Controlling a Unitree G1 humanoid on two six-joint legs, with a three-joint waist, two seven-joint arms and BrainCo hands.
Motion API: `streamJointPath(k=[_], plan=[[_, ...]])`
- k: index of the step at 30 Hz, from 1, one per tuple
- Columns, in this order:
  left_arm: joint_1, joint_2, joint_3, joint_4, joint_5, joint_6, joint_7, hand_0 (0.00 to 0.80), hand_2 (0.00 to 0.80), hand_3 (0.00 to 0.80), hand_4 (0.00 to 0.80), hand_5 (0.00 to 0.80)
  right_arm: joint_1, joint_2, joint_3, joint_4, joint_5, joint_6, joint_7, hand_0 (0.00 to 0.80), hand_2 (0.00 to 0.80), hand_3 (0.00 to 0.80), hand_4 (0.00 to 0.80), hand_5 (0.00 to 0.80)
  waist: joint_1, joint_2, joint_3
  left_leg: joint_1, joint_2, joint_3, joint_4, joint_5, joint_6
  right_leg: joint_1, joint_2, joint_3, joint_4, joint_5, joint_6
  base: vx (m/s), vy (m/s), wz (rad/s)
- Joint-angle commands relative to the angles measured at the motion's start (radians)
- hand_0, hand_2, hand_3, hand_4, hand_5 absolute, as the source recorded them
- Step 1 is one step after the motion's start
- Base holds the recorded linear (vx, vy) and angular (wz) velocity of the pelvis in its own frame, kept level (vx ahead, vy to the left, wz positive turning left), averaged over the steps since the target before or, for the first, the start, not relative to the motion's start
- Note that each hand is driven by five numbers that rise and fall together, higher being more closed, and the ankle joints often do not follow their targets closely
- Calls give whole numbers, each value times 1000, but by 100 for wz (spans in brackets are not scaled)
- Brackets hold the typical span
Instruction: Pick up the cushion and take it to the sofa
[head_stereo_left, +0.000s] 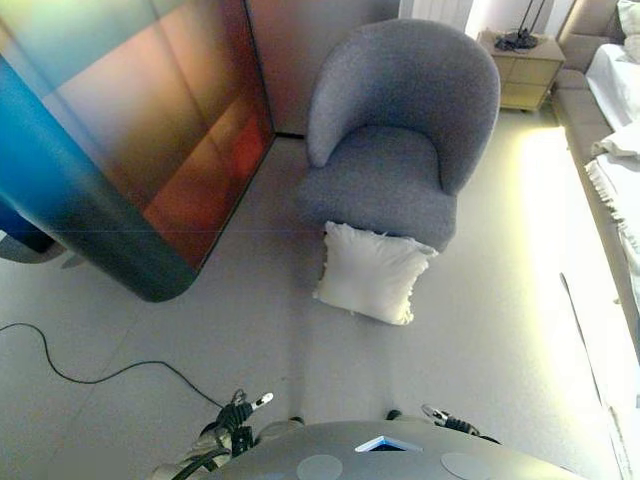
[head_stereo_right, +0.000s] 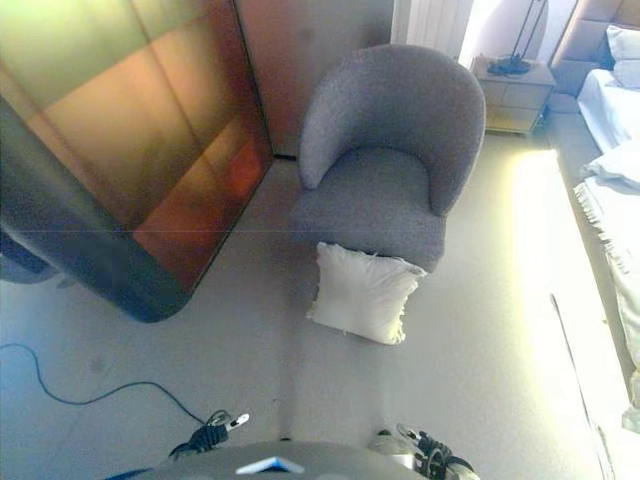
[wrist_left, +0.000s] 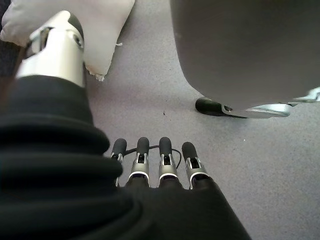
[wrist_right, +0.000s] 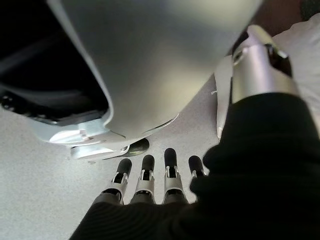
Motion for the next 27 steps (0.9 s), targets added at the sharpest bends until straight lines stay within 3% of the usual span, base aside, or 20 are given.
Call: streamJointPath(k=[1, 4, 6, 9, 11, 16, 18, 21, 27], plan=[[-26, -19, 67, 39, -39, 2, -19, 0, 0, 0, 0, 0, -86, 33, -32, 63, 12, 0, -1, 0, 0, 0, 0, 0, -27, -37, 30, -26, -95, 76, 36, -10, 103, -31, 39, 27, 132, -42, -43, 2, 134, 0], [-22, -9, 71, 46, -26, 9, -23, 0, 0, 0, 0, 0, -93, 43, -42, 61, 56, -9, -16, 0, 0, 0, 0, 0, -37, -34, 42, -34, -115, 83, 51, -17, 142, -97, 11, 42, 319, -11, -22, -17, 140, 1], [-19, -1, 65, 45, -10, 0, -22, 0, 0, 0, 0, 0, -85, 45, -52, 38, 79, -17, -19, 0, 0, 0, 0, 0, -48, -19, 61, -41, -122, 84, 63, -24, 163, -188, -14, 60, 537, 82, -25, -38, 194, 10], [-25, 17, 61, 39, -24, -14, -22, 0, 0, 0, 0, 0, -61, 34, -60, 22, 94, -17, -9, 0, 0, 0, 0, 0, -72, -11, 97, -23, -127, 81, 71, -38, 162, -291, -15, 64, 654, 145, -24, 9, 151, 6], [-34, 23, 73, 30, -44, -22, -30, 0, 0, 0, 0, 0, -51, 31, -62, 27, 83, -10, -12, 0, 0, 0, 0, 0, -86, -21, 102, 7, -134, 83, 63, -52, 151, -291, -23, 54, 538, 157, -14, 162, 18, 5], [-49, 26, 59, -9, -48, -58, -35, 0, 0, 0, 0, 0, -34, 22, -63, 40, 85, -10, -18, 0, 0, 0, 0, 0, -125, -47, 107, 78, -148, 60, 58, -114, 128, -304, 21, 47, 184, 149, 5, 241, -78, 5], [-51, 30, 65, -18, -56, -63, -49, 0, 0, 0, 0, 0, -37, 16, -68, 41, 68, 1, -14, 0, 0, 0, 0, 0, -129, -54, 100, 132, -150, 67, 42, -141, 125, -307, 21, 1, 120, 182, 18, 289, -80, 24], [-34, 27, 87, -12, -43, -75, -58, 0, 0, 0, 0, 0, -34, 19, -78, 56, 42, 2, -14, 0, 0, 0, 0, 0, -123, -61, 67, 177, -142, 83, 25, -150, 120, -263, 16, -32, 86, 175, 9, 323, -143, 18], [-13, 8, 84, 20, 25, -49, -58, 0, 0, 0, 0, 0, -48, 31, -77, 61, 90, -37, 23, 0, 0, 0, 0, 0, -111, -64, 16, 124, -76, 89, 148, 3, 61, -148, 78, 10, 26, 140, -48, 299, -212, 7]])
